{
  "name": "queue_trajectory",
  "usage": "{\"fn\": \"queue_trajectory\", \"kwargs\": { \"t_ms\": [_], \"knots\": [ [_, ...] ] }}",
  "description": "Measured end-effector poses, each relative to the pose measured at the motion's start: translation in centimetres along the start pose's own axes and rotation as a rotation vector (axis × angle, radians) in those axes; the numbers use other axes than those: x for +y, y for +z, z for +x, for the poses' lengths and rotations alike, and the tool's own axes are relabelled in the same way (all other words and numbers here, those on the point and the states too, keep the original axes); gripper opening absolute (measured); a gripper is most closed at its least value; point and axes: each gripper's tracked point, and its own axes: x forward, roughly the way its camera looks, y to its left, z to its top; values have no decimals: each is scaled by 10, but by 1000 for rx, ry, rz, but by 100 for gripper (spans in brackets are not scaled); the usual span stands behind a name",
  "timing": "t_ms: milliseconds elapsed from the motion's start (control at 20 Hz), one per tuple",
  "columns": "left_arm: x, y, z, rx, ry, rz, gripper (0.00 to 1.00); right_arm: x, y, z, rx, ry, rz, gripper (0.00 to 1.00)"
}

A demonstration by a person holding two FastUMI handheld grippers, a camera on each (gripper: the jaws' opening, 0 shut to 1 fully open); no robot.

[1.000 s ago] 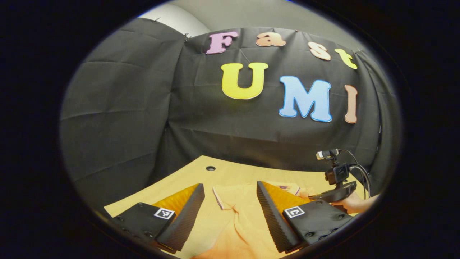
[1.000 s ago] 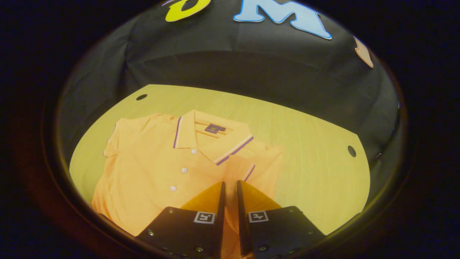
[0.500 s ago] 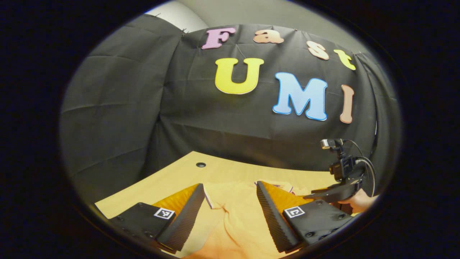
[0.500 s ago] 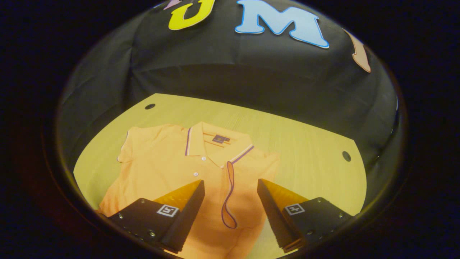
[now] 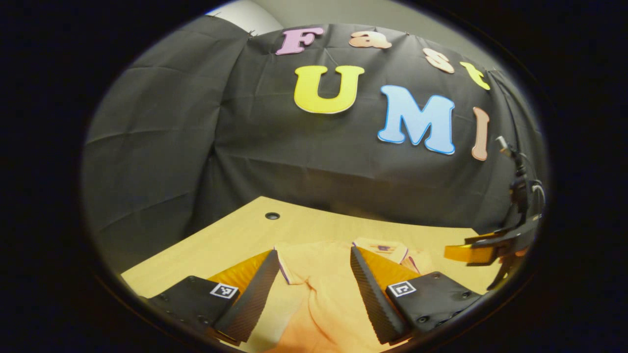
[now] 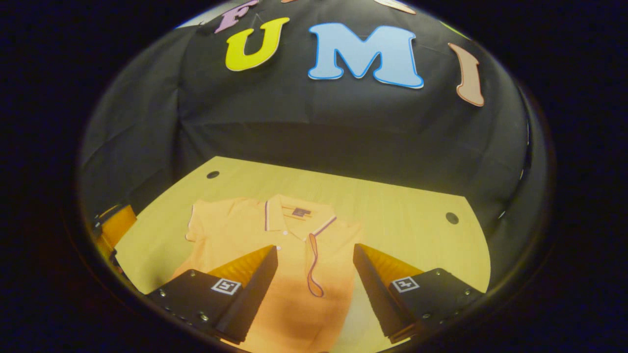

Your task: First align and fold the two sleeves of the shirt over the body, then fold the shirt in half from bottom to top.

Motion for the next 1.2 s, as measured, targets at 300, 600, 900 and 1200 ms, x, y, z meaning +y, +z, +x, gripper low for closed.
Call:
{"fn": "queue_trajectory", "kwargs": {
  "t_ms": [300, 600, 900, 1200],
  "knots": [
    [28, -31, 59, 64, 21, -7, 95, 7, 4, -43, -64, -36, 25, 95],
    [47, -49, 120, 102, 25, 6, 94, 13, -2, -63, -86, -82, -15, 95],
    [65, -74, 178, 179, 40, -32, 94, 28, -17, -78, -70, -75, 12, 96],
    [80, -105, 213, 280, 76, -26, 94, 26, -36, -90, -26, -97, 26, 96]
  ]
}}
